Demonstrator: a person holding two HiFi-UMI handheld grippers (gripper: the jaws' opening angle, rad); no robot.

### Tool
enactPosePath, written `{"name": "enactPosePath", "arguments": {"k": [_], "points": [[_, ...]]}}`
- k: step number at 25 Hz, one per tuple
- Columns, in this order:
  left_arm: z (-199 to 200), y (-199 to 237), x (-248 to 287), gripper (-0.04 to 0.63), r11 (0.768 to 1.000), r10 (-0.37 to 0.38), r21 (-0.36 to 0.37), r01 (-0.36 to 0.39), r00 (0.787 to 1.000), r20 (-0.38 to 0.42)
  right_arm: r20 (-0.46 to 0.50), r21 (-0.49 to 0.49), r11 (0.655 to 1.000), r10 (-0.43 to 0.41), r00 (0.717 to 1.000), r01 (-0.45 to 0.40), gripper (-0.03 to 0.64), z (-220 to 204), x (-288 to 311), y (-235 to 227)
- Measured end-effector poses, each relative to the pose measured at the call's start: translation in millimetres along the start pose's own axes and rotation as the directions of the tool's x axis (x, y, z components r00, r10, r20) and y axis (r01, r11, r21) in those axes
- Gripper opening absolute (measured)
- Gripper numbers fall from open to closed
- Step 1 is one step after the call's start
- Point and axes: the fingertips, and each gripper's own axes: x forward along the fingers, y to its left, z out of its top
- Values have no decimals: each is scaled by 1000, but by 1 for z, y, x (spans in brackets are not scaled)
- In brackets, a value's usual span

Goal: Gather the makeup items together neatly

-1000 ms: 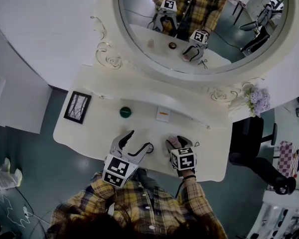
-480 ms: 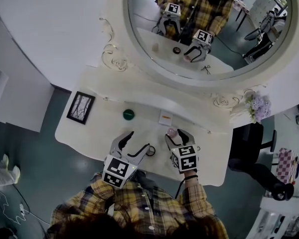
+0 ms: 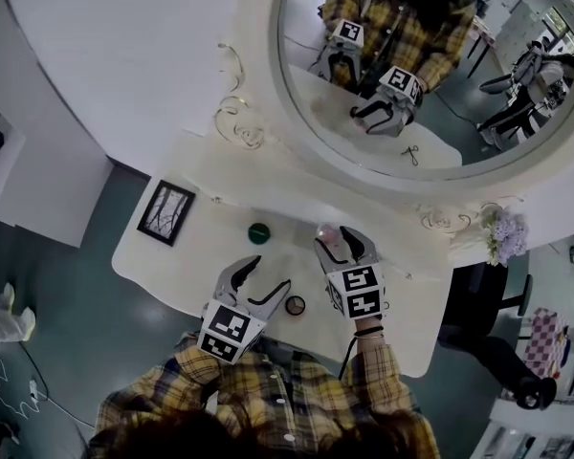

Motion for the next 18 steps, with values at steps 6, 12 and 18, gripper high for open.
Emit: {"name": "enactPosePath", "arguments": {"k": [6,12,18], "points": [[2,12,6,281,1000,1,-3,-1,1000,-11,6,-57,998,37,999,-36,233,32,37,1],[-1,22,8,281,1000,0,-13,0,1000,-28,-21,-103,992,71,997,-73,233,46,68,5],[-1,35,12,281,1000,13,-22,-14,999,-32,-65,-106,987,112,992,-119,233,47,91,7]]}}
